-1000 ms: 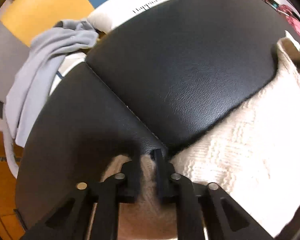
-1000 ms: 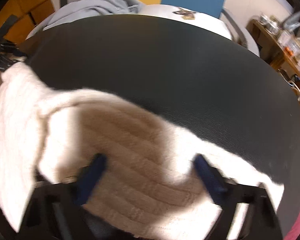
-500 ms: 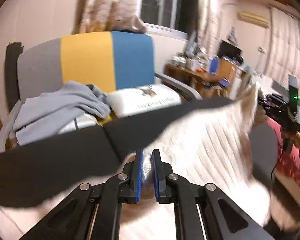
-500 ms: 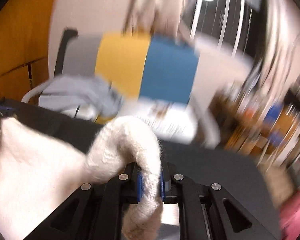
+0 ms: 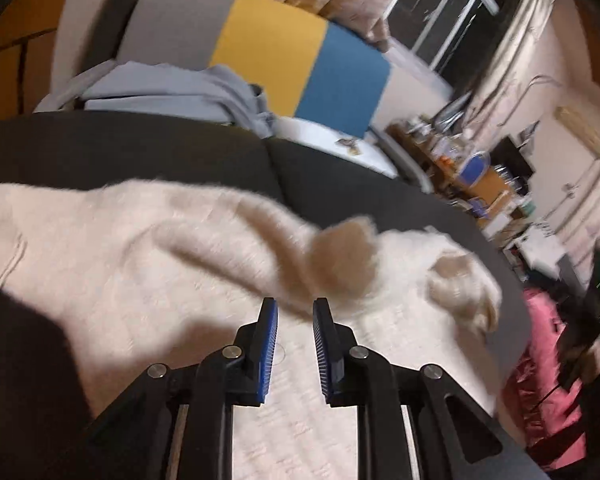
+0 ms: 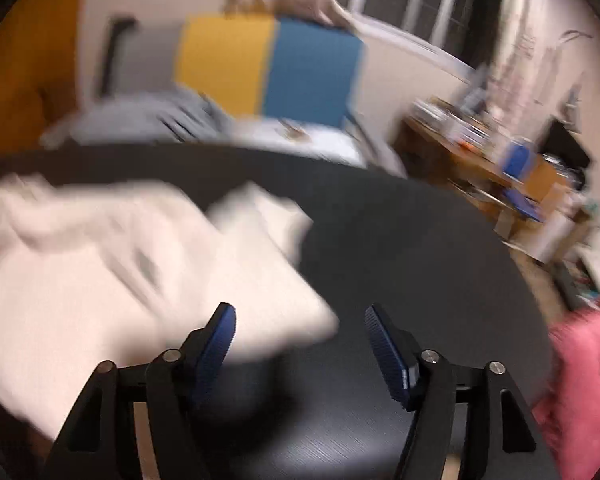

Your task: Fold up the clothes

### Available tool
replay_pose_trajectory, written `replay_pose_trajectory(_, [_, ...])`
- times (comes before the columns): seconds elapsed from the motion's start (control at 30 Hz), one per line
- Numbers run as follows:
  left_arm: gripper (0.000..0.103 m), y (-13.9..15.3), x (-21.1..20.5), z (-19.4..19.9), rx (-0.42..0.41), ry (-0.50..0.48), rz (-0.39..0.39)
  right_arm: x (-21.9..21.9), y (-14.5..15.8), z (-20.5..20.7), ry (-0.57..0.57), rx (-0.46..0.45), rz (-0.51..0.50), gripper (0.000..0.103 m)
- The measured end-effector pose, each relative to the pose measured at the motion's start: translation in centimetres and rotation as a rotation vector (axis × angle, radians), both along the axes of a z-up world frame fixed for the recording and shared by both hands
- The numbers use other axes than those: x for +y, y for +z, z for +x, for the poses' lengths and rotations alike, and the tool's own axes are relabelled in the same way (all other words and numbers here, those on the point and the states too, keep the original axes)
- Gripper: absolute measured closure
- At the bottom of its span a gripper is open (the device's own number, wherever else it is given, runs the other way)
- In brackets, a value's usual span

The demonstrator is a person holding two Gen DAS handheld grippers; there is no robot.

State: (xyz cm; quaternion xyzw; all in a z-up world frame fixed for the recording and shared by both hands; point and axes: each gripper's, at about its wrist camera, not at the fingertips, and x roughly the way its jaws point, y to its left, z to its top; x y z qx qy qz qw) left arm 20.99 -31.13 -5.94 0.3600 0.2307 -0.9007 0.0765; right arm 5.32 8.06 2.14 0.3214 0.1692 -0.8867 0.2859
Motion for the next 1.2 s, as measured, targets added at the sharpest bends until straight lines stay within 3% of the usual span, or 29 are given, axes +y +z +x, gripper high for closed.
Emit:
replay_pose_trajectory(0.03, [0.086, 0.0, -0.1, 0.0, -0.014, 0.006, -0.007, -2.1, 0.8, -0.2, 0.077, -0.014, -0.036, 0.027])
replay_pose_trajectory(0.1, [0.086, -0.7, -0.1, 0.0, -0.039, 0.013, -0.018, -7.0, 1.2, -1.1, 0.276, -0.125, -0.101, 0.027])
replay_pose_trajectory(0.23, [0.085, -1.3, -0.9, -0.6, -0.058, 0.031, -0.062, -17.8, -0.6, -2.9, 0.525, -0.313, -0.102, 0.027])
replay_pose_trajectory(0.37, [0.085, -3.0, -2.9, -2.1, -0.133, 0.081, -0.104, -24.7, -4.2, -4.5, 0.592, -0.416, 0.053, 0.027])
replay_pose_trajectory(0.43, [0.085, -4.0, -3.7, -2.9, -0.133, 0.089, -0.094, -25.2, -5.8, -4.8, 0.579, -0.375, 0.135, 0.029])
replay_pose_trajectory(0.5, [0.084, -4.4, -4.0, -3.8, -0.129, 0.079, -0.131, -25.9, -7.3, -5.6, 0.565, -0.328, 0.208, 0.031])
replay_pose_trajectory(0.57, [0.082, -4.5, -4.1, -4.7, -0.14, 0.066, -0.172, -26.2, -8.1, -6.8, 0.517, -0.266, 0.251, 0.069])
replay_pose_trajectory(0.6, [0.081, -4.6, -4.2, -5.3, -0.148, 0.057, -0.2, -25.9, -8.1, -8.5, 0.425, -0.218, 0.244, 0.098])
replay_pose_trajectory(0.67, [0.081, -4.5, -4.8, -6.6, -0.167, 0.046, -0.241, -24.9, -9.0, -12.4, 0.242, -0.117, 0.283, 0.096])
replay_pose_trajectory(0.73, [0.081, -4.0, -5.6, -7.4, -0.19, 0.034, -0.244, -23.9, -11.0, -16.1, 0.109, -0.084, 0.366, 0.096])
replay_pose_trajectory(0.8, [0.086, -2.9, -6.6, -7.8, -0.187, 0.005, -0.152, -22.4, -11.1, -18.6, -0.013, -0.079, 0.349, 0.095])
replay_pose_trajectory(0.87, [0.083, -0.4, -8.0, -7.3, -0.08, -0.001, -0.079, -20.8, -10.2, -20.4, -0.104, -0.1, 0.273, 0.095])
replay_pose_trajectory(0.93, [0.083, 1.7, -10.1, -7.3, -0.018, 0.056, -0.099, -19.6, -7.2, -19.2, -0.017, -0.128, 0.076, 0.086])
replay_pose_trajectory(0.97, [0.081, 1.9, -11.5, -7.8, -0.028, 0.098, -0.117, -19.9, -6.0, -18.1, 0.065, -0.138, 0.031, 0.082])
replay_pose_trajectory(1.03, [0.081, 1.7, -14.7, -9.8, -0.097, 0.16, -0.159, -20.7, -4.2, -16.0, 0.227, -0.184, -0.031, 0.061])
replay_pose_trajectory(1.1, [0.081, 0.1, -16.6, -12.4, -0.198, 0.095, -0.172, -22.2, -3.5, -14.3, 0.36, -0.258, -0.074, 0.05])
replay_pose_trajectory(1.2, [0.078, -1.1, -15.7, -14.4, -0.259, -0.072, -0.212, -24.6, -4.6, -9.5, 0.491, -0.359, -0.073, 0.033])
